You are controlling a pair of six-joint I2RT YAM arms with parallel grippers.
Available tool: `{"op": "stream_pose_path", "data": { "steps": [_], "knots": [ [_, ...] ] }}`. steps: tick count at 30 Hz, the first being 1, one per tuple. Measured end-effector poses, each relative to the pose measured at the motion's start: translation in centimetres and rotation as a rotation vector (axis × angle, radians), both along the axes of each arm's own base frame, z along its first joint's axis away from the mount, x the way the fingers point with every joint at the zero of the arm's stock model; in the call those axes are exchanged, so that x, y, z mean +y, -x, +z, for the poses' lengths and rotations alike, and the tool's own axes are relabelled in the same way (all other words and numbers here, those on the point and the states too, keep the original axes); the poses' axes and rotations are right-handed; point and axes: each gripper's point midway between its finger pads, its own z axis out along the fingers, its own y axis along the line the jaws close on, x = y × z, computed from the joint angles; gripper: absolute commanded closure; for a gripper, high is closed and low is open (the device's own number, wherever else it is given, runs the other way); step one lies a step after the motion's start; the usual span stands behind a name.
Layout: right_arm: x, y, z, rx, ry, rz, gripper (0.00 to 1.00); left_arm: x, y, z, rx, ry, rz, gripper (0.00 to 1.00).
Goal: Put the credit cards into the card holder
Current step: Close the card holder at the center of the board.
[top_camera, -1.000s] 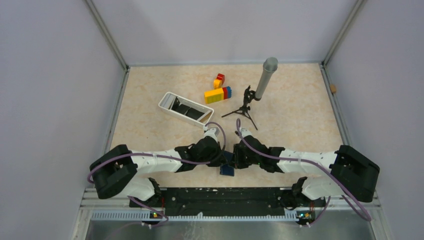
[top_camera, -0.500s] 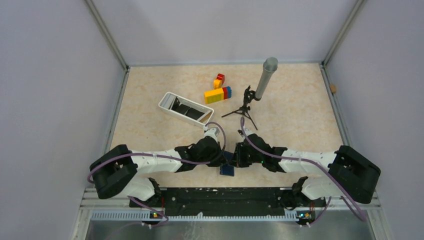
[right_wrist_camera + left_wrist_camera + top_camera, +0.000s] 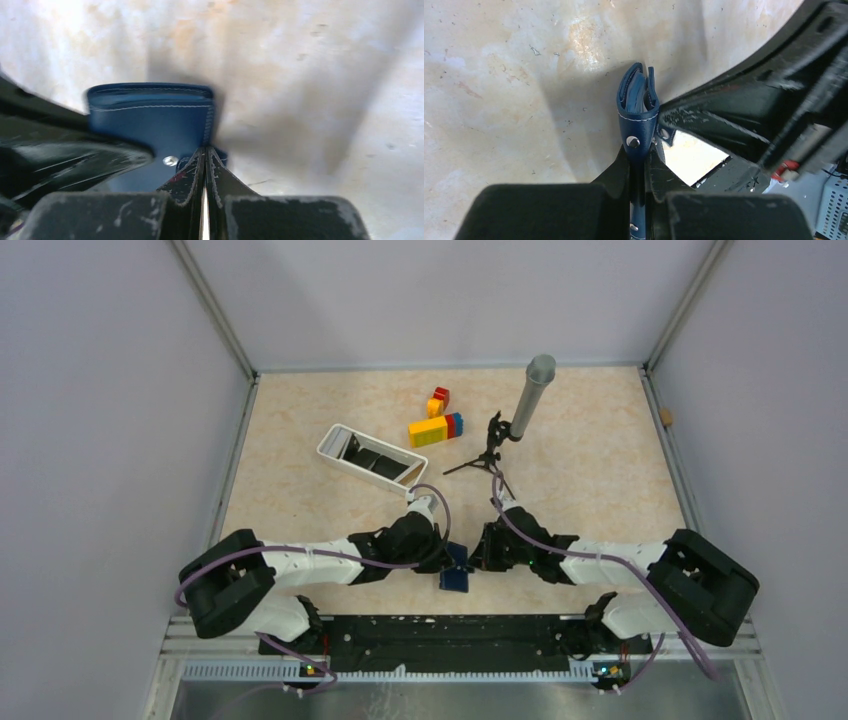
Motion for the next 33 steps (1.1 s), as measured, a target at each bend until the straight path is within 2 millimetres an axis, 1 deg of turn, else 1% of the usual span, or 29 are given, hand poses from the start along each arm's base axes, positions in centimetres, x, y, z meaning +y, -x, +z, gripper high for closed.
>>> {"op": "stream_pose_path", "data": {
  "steps": [1,3,12,13,15,16,18,20,23,24,26,28,29,33],
  "knots": [
    [-0.6,0.0,-0.9,0.014,0.026,-0.015,1.0,0.0,0.0,0.0,0.0,0.001,0.0,1.0],
    [-1.2,0.1,-1.5,0.027,0.039,-0.031,1.0,0.0,0.0,0.0,0.002,0.005,-0.001,1.0],
    [-1.4,0.1,-1.3,0.018,0.045,-0.031,1.0,0.1,0.1,0.0,0.003,0.019,-0.002,1.0],
    [-1.5,0.1,-1.1,0.012,0.048,-0.029,0.94,0.2,0.1,0.1,0.002,0.019,-0.002,1.0],
    [-2.1,0.2,-0.7,-0.003,0.064,-0.029,0.79,0.7,0.3,0.2,0.001,0.016,-0.001,0.95],
    [-2.5,0.3,-0.4,-0.015,0.076,-0.027,0.73,0.9,0.4,0.2,-0.002,0.013,-0.003,0.93],
    [-3.0,0.2,0.2,-0.042,0.085,-0.026,0.69,1.5,0.5,0.4,-0.011,0.003,-0.01,0.84],
    [-3.2,0.0,1.1,-0.076,0.084,-0.021,0.66,2.0,0.6,0.4,-0.017,-0.007,-0.016,0.76],
    [-3.4,-0.1,1.7,-0.105,0.08,-0.017,0.63,2.9,0.6,-0.1,-0.012,-0.028,-0.011,0.75],
    [-3.4,-0.1,1.8,-0.11,0.078,-0.015,0.62,3.3,0.6,-0.4,-0.004,-0.029,-0.004,0.75],
    [-3.1,-0.1,2.0,-0.117,0.061,-0.008,0.61,3.6,0.8,-0.5,0.004,-0.012,-0.001,0.82],
    [-2.6,0.0,2.2,-0.128,0.024,0.004,0.6,3.7,0.9,-0.3,0.003,0.015,0.001,0.96],
    [-2.4,0.1,2.2,-0.129,0.01,0.012,0.58,3.6,0.9,-0.1,0.002,0.03,0.003,1.0],
    [-1.9,1.0,1.8,-0.114,-0.037,0.056,0.55,3.4,1.1,0.6,-0.024,0.086,-0.014,1.0]
  ]
}}
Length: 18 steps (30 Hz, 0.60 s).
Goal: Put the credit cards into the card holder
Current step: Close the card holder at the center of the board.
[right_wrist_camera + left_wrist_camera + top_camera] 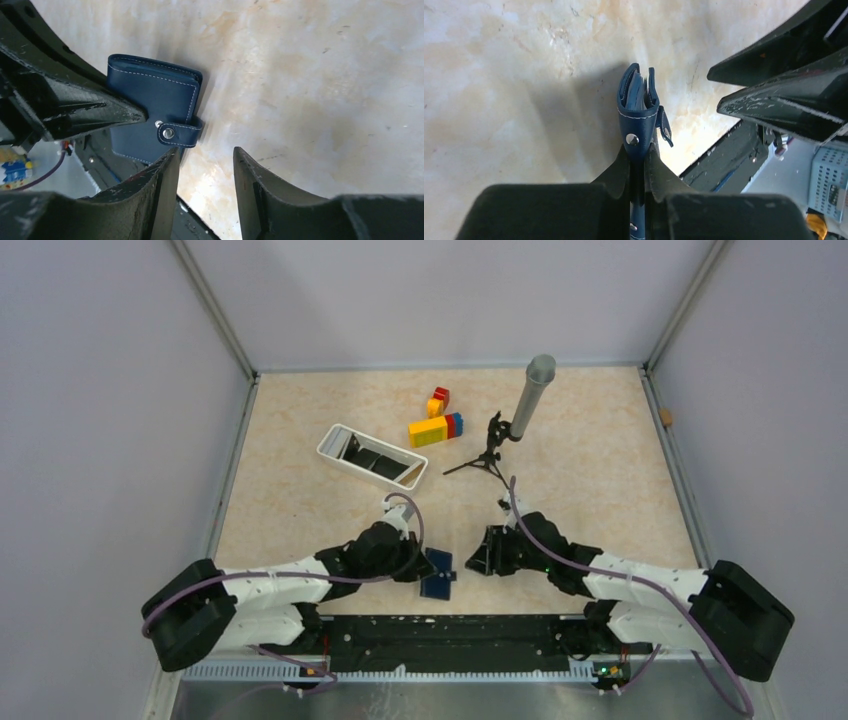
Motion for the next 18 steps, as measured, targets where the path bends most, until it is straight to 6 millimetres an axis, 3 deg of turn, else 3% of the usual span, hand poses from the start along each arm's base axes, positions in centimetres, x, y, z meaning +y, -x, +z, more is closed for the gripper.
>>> {"op": "stream_pose_path", "data": {
  "steps": [4,8,13,18],
  "knots": [
    [0.9,0.5,1.4,-0.023,-0.084,0.042,0.41,0.9,1.2,0.9,-0.054,0.061,-0.047,1.0],
    [1.9,0.9,4.9,-0.095,-0.213,0.088,0.29,1.0,1.6,4.7,-0.174,0.16,-0.099,1.0],
    [2.8,1.2,9.7,-0.201,-0.366,0.139,0.28,1.1,1.9,10.1,-0.313,0.292,-0.153,1.0],
    [3.3,2.1,11.3,-0.223,-0.415,0.209,0.28,0.9,2.9,12.8,-0.337,0.354,-0.232,1.0]
  ]
}}
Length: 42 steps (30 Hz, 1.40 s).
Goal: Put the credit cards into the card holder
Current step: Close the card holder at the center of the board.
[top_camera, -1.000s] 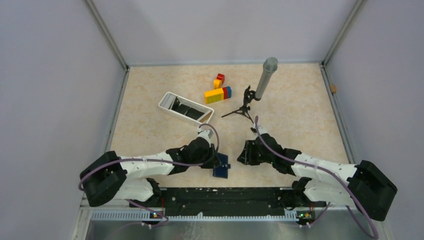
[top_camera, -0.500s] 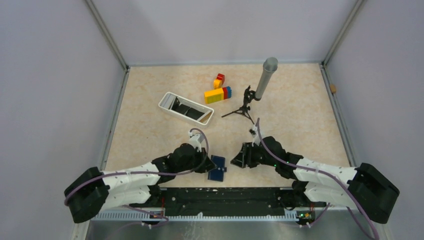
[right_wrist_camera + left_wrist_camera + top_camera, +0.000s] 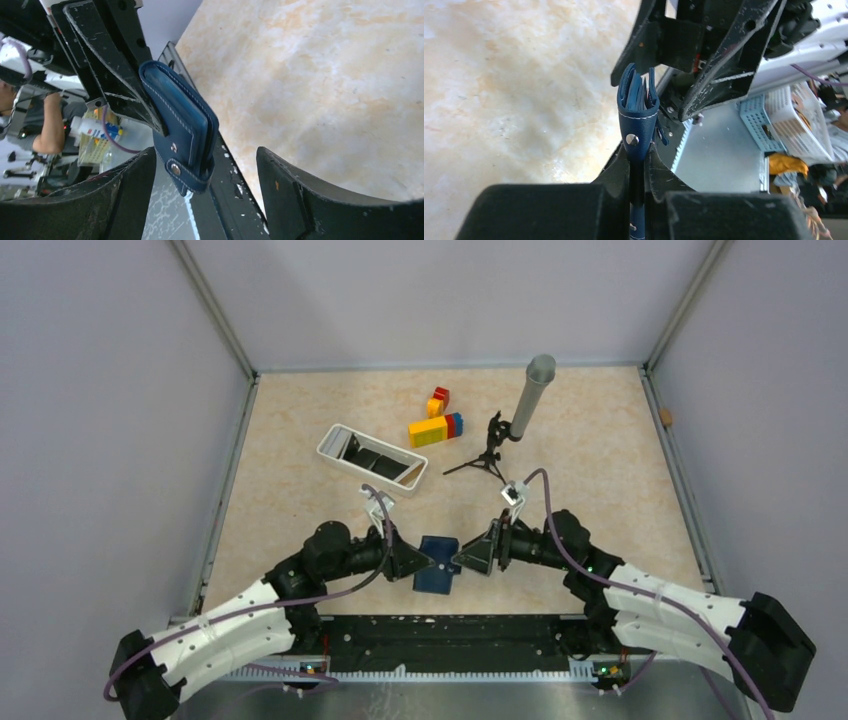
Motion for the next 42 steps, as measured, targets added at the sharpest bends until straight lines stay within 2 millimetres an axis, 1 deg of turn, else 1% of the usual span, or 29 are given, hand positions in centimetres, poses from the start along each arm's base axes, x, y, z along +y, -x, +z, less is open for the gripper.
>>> {"op": "stream_pose_path", "data": {
  "steps": [2,3,5,6,8,9,10,11,13,14,16,17,19,25,26,28,29,30,33,34,35,37,38,39,42],
  "knots": [
    [0.4,0.4,0.7,-0.009,-0.01,0.038,0.31,-0.2,0.6,0.5,-0.001,0.011,-0.041,1.0],
    [0.7,0.5,1.1,-0.011,-0.016,0.058,0.34,-0.3,0.9,0.8,-0.001,0.017,-0.06,1.0],
    [1.2,0.9,1.7,-0.018,-0.036,0.1,0.44,-0.4,1.5,1.1,0.001,0.026,-0.093,1.0],
    [1.6,1.2,2.0,-0.02,-0.056,0.129,0.54,-0.5,1.7,1.2,0.002,0.029,-0.108,1.0],
    [1.9,1.6,2.2,-0.014,-0.074,0.165,0.69,-0.7,2.1,1.3,0.011,0.033,-0.138,1.0],
    [2.4,2.4,2.5,0.001,-0.105,0.224,0.99,-0.9,2.2,1.3,0.016,0.034,-0.15,0.91],
    [2.5,2.4,2.5,0.003,-0.106,0.226,1.0,-1.0,2.5,1.5,0.036,0.045,-0.167,0.78],
    [2.6,2.6,2.8,0.001,-0.118,0.243,1.0,-1.1,2.5,1.7,0.037,0.053,-0.167,0.67],
    [2.6,2.9,3.4,0.007,-0.145,0.262,1.0,-1.1,2.5,2.1,0.043,0.073,-0.168,0.5],
    [2.6,3.0,3.7,0.008,-0.154,0.266,1.0,-1.2,2.5,2.5,0.042,0.09,-0.166,0.45],
    [2.5,3.1,4.1,0.0,-0.165,0.266,1.0,-1.4,2.5,3.1,0.038,0.115,-0.171,0.42],
    [2.4,3.2,4.3,-0.004,-0.166,0.264,1.0,-1.5,2.6,3.4,0.038,0.126,-0.178,0.42],
    [2.1,3.2,4.6,-0.018,-0.167,0.259,1.0,-1.6,2.8,3.6,0.046,0.139,-0.196,0.47],
    [1.7,2.9,5.6,-0.041,-0.159,0.261,1.0,-1.5,3.8,2.6,0.095,0.137,-0.236,0.63],
    [1.6,2.7,5.6,-0.041,-0.157,0.26,1.0,-1.5,3.9,2.5,0.101,0.136,-0.238,0.68],
    [1.6,2.6,5.5,-0.035,-0.151,0.262,1.0,-1.4,4.1,2.4,0.11,0.137,-0.245,0.88],
    [1.6,2.6,5.3,-0.03,-0.148,0.263,1.0,-1.3,4.2,2.3,0.117,0.137,-0.249,0.97],
    [1.6,2.5,5.2,-0.026,-0.144,0.265,0.97,-1.3,4.4,2.2,0.12,0.139,-0.254,1.0],
    [1.5,2.3,4.8,-0.01,-0.133,0.263,0.46,-1.3,4.2,2.1,0.123,0.134,-0.244,1.0],
    [1.5,2.1,4.6,-0.008,-0.127,0.259,0.4,-1.2,4.0,1.7,0.126,0.122,-0.23,1.0],
    [1.4,1.6,4.4,-0.001,-0.117,0.242,0.34,-1.1,3.8,1.1,0.137,0.1,-0.211,1.0],
    [1.1,0.5,3.9,0.003,-0.091,0.194,0.28,-0.9,3.0,-0.3,0.166,0.051,-0.155,1.0],
    [1.0,0.1,3.6,0.002,-0.078,0.175,0.14,-0.8,2.7,-1.0,0.182,0.028,-0.129,1.0],
    [0.9,-0.4,3.1,0.003,-0.049,0.149,0.11,-0.8,2.2,-1.9,0.202,-0.001,-0.098,1.0],
    [0.5,-1.6,1.6,0.012,0.028,0.082,0.1,-0.6,1.1,-4.3,0.258,-0.075,-0.026,1.0]
  ]
}}
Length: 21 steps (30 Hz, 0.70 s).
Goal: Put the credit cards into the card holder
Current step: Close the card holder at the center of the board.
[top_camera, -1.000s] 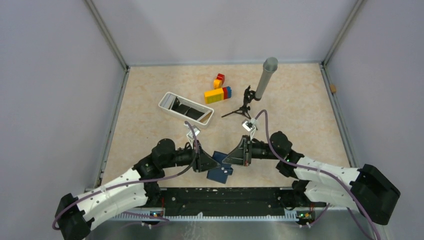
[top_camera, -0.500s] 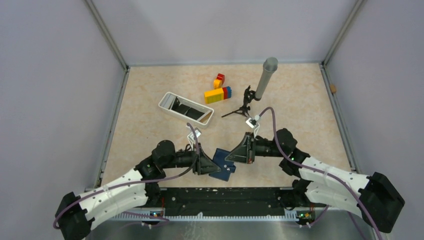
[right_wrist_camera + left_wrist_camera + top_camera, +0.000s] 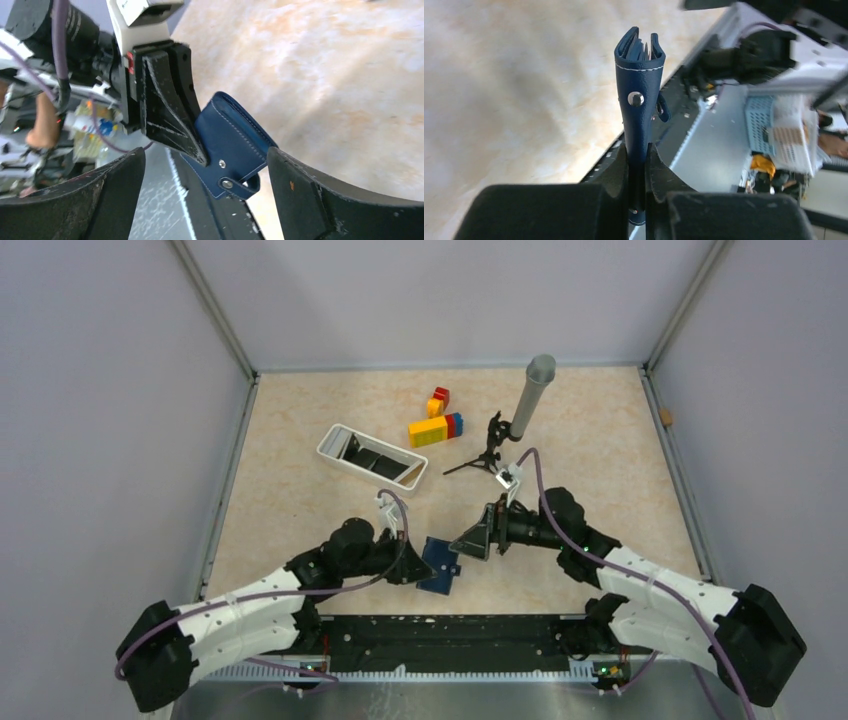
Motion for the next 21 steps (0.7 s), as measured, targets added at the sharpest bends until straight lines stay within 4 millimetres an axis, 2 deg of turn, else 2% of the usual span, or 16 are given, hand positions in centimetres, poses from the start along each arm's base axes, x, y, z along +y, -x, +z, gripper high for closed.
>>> {"op": "stream_pose_path", "data": {
  "steps": [2,5,6,10,12,15,21],
  "knots": [
    [-0.3,-0.8,-0.8,-0.005,0.04,-0.045,0.1,0.2,-0.7,-2.1,0.06,-0.077,0.051,1.0],
    [-0.9,-2.1,-1.8,-0.003,0.079,-0.134,0.12,0.3,-1.8,-4.2,0.136,-0.156,0.125,1.0],
    [-1.2,-2.7,-2.1,0.004,0.081,-0.176,0.15,0.2,-2.2,-4.9,0.162,-0.178,0.155,1.0],
    [-2.8,-3.6,-4.3,0.097,0.106,-0.324,0.38,-0.2,-3.4,-7.1,0.246,-0.259,0.236,1.0],
    [-3.4,-3.7,-5.5,0.163,0.139,-0.37,0.46,-0.7,-3.7,-7.5,0.263,-0.298,0.257,1.0],
    [-3.9,-3.3,-7.4,0.255,0.168,-0.413,0.52,-1.6,-4.3,-7.2,0.257,-0.323,0.271,1.0],
    [-3.6,-1.4,-11.4,0.374,0.289,-0.411,0.52,-1.9,-5.0,-7.6,0.262,-0.38,0.297,1.0]
  ]
}}
